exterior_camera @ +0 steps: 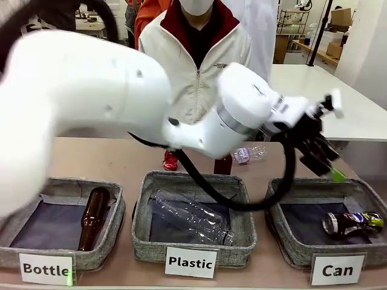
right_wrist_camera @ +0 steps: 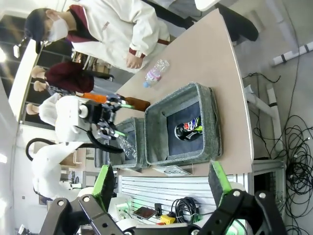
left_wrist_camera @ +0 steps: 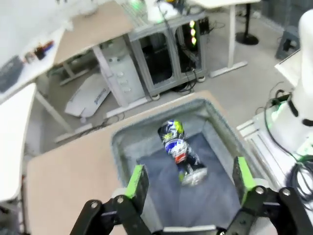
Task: Sort the can waste into the basket.
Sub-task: Pick up the can waste from the table and place it in the right Fabric basket.
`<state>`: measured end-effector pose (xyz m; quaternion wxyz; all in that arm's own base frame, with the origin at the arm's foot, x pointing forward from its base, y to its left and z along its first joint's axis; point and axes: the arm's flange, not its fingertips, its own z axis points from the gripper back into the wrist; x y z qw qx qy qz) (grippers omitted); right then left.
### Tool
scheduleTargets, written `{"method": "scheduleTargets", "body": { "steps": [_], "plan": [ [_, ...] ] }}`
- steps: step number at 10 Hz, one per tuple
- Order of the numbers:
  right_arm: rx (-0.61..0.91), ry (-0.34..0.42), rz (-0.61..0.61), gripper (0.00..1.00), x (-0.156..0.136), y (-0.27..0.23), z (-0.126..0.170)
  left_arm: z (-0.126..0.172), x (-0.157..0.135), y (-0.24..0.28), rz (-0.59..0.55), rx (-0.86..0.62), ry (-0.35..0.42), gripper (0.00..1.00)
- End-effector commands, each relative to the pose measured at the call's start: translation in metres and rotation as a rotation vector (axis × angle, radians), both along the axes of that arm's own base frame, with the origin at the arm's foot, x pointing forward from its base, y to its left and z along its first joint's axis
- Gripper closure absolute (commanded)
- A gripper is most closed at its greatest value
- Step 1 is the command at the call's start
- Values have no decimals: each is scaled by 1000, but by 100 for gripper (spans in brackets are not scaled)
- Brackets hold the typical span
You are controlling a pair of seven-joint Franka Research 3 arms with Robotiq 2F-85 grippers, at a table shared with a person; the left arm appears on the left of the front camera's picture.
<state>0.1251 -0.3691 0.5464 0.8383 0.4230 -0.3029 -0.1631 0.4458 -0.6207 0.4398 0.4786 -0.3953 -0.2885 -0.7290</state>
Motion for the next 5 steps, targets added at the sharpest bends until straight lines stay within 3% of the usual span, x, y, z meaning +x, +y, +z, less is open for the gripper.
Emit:
{"method": "scheduleTargets", "body": {
  "steps": [1,2,3,5],
  "plan": [
    [0,0,0,0,0,0,0,33,-10,73,3,98,38,11],
    [-4,-68,45,0,11,9,-1,43,-16,100,-27,128,58,11],
    [2,-24,114,0,47,28,-9,55,-25,134,-18,169,48,11],
    [25,56,307,0,111,86,-28,84,-33,204,14,217,131,11]
  ]
}}
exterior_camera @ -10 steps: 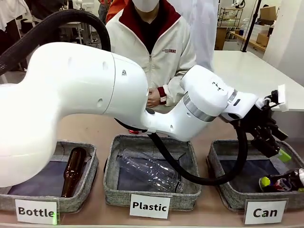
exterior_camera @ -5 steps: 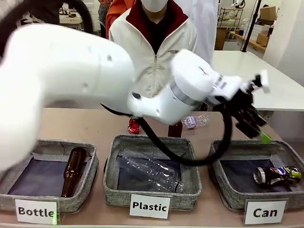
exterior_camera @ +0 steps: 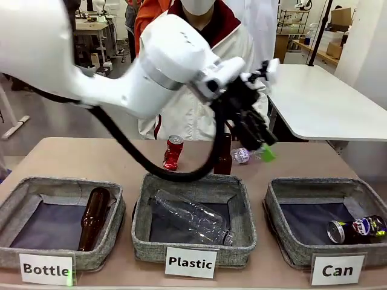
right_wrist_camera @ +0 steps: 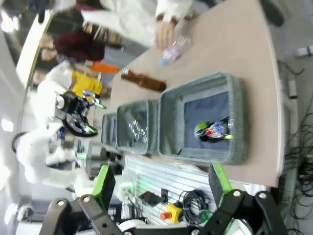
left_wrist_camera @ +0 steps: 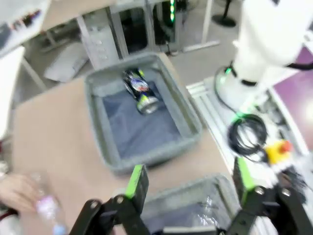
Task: Sort the can waste into the basket.
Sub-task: Pick up the can waste from the table and place it in the right Fabric basket.
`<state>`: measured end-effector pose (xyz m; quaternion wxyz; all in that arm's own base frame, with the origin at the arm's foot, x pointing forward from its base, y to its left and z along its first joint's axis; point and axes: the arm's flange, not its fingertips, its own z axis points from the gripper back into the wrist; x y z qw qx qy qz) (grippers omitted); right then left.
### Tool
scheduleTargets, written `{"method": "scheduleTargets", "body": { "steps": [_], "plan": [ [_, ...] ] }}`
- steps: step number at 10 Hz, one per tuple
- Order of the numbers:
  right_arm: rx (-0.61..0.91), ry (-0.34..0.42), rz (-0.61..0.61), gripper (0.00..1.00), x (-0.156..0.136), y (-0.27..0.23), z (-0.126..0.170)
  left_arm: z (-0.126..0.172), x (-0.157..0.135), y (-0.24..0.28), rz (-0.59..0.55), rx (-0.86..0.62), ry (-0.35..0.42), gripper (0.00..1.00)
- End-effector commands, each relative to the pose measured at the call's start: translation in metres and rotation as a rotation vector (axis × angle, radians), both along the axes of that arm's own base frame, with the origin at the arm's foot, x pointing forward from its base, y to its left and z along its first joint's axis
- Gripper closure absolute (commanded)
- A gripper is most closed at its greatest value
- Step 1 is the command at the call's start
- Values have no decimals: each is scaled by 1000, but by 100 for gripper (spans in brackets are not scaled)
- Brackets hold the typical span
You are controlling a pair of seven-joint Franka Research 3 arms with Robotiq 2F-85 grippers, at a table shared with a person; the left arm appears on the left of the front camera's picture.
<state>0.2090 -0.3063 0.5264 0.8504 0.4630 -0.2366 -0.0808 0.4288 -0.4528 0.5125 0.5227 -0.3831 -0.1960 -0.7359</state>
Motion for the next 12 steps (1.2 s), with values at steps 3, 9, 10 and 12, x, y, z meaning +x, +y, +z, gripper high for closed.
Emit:
{"method": "scheduleTargets", "body": {
  "steps": [3,9,10,12],
  "plan": [
    [-2,161,259,0,107,120,-56,37,-40,178,200,-18,113,11],
    [261,186,371,0,153,271,-97,-22,-58,454,840,-333,663,11],
    [375,119,273,0,158,274,-95,-47,-56,506,1063,-454,868,11],
    [481,36,180,0,164,264,-87,-82,-58,561,1406,-483,1107,11]
  ]
}}
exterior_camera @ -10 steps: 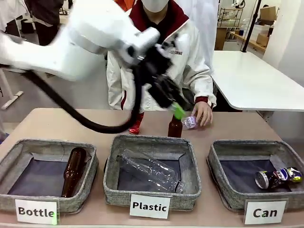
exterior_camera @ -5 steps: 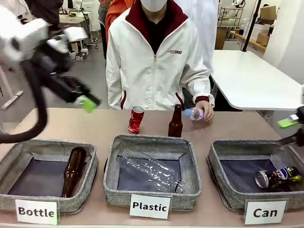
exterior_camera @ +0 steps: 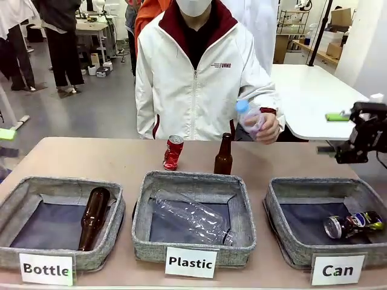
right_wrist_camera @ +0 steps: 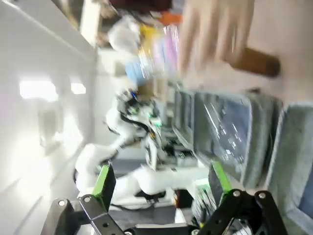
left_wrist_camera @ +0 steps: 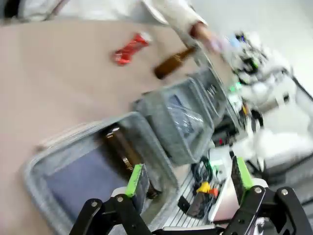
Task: Sort the can waste into the basket.
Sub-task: Pick up the can waste from the table and place it in the right Fabric basket.
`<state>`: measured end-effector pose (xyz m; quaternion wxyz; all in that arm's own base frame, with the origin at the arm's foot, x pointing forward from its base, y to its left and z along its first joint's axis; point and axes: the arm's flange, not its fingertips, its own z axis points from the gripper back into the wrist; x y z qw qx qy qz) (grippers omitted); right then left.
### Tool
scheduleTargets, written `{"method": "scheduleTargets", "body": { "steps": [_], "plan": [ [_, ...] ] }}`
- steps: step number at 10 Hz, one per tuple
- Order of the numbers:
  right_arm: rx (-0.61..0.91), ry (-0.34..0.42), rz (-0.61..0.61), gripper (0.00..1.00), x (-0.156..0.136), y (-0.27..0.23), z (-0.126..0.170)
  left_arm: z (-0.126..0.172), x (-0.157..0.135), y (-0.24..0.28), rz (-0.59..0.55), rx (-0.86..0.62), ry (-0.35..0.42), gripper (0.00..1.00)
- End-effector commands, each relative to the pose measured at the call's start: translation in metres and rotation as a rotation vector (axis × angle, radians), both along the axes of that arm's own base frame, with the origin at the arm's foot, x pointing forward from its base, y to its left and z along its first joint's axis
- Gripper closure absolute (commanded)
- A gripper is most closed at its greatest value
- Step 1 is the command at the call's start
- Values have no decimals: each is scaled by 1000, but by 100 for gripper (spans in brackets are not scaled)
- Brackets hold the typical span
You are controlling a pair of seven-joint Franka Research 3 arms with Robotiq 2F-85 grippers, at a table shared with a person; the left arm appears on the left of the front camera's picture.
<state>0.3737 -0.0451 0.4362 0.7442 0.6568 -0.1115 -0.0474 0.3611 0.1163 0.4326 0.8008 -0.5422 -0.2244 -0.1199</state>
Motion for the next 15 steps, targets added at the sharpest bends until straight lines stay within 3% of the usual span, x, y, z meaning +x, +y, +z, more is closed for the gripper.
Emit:
{"method": "scheduleTargets", "body": {
  "steps": [1,2,4,7,8,9,15],
  "plan": [
    [53,-61,-121,0,2,-11,6,-14,7,10,360,-260,107,11],
    [0,0,0,0,0,0,0,0,0,0,0,0,0,11],
    [44,-17,-70,0,3,-12,5,0,0,0,0,0,0,11],
    [-143,-27,-129,0,-19,-84,39,0,0,0,0,0,0,11],
    [-161,-10,-173,0,-17,-85,37,0,0,0,0,0,0,11],
    [-87,-40,-112,0,-13,-63,24,0,0,0,0,0,0,11],
    [-87,-40,-112,0,-13,-63,24,0,0,0,0,0,0,11]
  ]
}}
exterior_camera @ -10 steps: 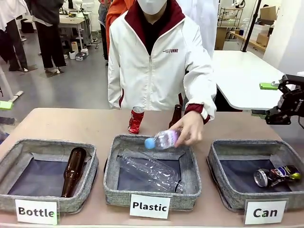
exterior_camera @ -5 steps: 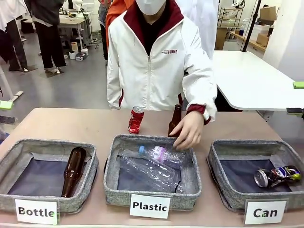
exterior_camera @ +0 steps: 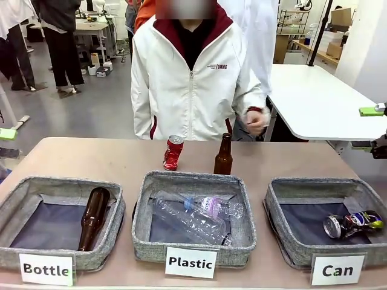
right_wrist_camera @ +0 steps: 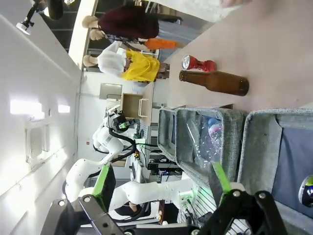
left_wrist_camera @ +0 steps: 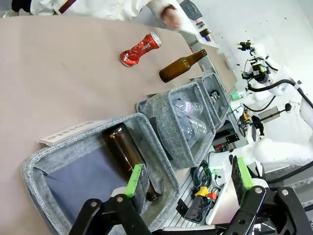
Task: Sort the can waste into the basket.
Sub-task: Pick up the can waste from the table and place it in the right Fabric basket.
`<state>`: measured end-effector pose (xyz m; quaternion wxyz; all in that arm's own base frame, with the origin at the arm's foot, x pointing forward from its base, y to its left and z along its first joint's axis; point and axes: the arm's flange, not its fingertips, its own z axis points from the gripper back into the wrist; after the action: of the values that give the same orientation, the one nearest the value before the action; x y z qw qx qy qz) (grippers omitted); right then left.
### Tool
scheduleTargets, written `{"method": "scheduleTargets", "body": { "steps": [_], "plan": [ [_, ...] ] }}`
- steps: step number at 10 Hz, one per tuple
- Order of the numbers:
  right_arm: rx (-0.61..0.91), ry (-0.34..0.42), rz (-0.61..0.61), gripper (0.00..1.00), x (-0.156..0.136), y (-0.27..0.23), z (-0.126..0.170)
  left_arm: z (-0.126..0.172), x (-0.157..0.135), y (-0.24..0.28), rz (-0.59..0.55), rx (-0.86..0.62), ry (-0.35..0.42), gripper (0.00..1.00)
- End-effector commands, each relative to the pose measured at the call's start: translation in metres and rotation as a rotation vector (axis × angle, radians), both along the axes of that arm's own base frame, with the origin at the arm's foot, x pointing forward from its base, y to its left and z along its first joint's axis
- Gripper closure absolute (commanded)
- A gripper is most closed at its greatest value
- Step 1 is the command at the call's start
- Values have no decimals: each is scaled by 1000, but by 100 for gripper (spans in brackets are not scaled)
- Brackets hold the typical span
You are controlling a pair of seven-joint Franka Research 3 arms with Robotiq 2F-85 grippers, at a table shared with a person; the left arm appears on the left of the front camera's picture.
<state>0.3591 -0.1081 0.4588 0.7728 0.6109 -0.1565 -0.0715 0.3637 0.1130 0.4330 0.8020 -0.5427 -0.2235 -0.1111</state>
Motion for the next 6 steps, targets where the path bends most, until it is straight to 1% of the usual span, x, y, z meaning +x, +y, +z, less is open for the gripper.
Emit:
{"method": "scheduleTargets", "body": {
  "steps": [1,6],
  "plan": [
    [17,-17,-8,0,2,0,1,0,-3,3,-13,3,-12,11],
    [17,-17,-8,0,2,0,1,0,-3,3,-13,3,-12,11]
  ]
}}
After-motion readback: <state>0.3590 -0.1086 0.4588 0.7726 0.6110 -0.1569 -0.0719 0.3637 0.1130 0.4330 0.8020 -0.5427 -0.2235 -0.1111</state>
